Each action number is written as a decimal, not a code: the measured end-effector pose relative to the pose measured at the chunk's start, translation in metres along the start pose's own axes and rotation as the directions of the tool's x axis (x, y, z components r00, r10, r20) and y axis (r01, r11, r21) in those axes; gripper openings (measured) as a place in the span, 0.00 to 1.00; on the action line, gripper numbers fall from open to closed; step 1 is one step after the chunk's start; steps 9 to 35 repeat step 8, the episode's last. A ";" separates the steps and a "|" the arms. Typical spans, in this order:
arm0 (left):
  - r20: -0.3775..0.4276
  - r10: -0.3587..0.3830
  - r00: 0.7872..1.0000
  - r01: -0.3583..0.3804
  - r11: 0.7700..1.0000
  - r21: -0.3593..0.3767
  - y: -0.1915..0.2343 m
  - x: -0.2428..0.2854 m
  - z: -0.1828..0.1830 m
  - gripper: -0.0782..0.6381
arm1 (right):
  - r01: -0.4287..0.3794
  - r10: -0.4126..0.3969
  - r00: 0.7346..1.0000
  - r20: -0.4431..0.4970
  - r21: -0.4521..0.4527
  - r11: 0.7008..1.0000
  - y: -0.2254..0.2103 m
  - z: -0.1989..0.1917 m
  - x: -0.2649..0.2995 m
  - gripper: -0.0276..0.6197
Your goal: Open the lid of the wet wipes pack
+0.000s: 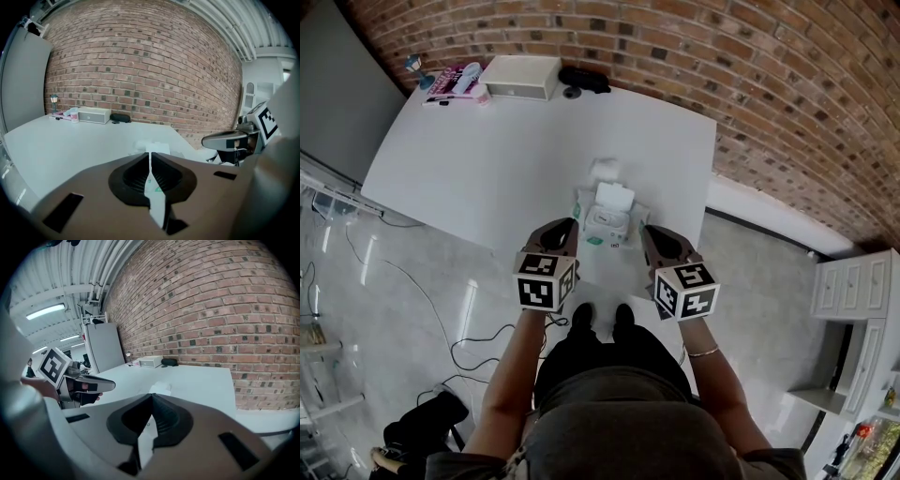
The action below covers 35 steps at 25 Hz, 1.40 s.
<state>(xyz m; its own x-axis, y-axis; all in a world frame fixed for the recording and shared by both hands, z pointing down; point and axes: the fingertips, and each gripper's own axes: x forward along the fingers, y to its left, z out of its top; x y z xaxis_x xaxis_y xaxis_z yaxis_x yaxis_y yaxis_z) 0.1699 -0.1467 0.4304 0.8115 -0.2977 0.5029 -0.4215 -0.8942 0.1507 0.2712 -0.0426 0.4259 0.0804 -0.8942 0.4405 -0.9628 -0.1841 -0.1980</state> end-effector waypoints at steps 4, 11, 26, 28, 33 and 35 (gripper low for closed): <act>-0.006 0.002 1.000 -0.002 1.000 -0.004 -0.001 0.001 -0.002 0.15 | 0.001 -0.001 1.000 -0.005 0.011 1.000 -0.003 -0.003 -0.001 0.05; -0.007 0.002 1.000 -0.002 1.000 -0.008 -0.002 0.001 -0.004 0.15 | -0.002 0.002 1.000 -0.002 0.027 1.000 -0.003 -0.004 -0.001 0.05; -0.007 0.002 1.000 -0.002 1.000 -0.008 -0.002 0.001 -0.004 0.15 | -0.002 0.002 1.000 -0.002 0.027 1.000 -0.003 -0.004 -0.001 0.05; -0.007 0.002 1.000 -0.002 1.000 -0.008 -0.002 0.001 -0.004 0.15 | -0.002 0.002 1.000 -0.002 0.027 1.000 -0.003 -0.004 -0.001 0.05; -0.007 0.002 1.000 -0.002 1.000 -0.008 -0.002 0.001 -0.004 0.15 | -0.002 0.002 1.000 -0.002 0.027 1.000 -0.003 -0.004 -0.001 0.05; -0.007 0.002 1.000 -0.002 1.000 -0.008 -0.002 0.001 -0.004 0.15 | -0.002 0.002 1.000 -0.002 0.027 1.000 -0.003 -0.004 -0.001 0.05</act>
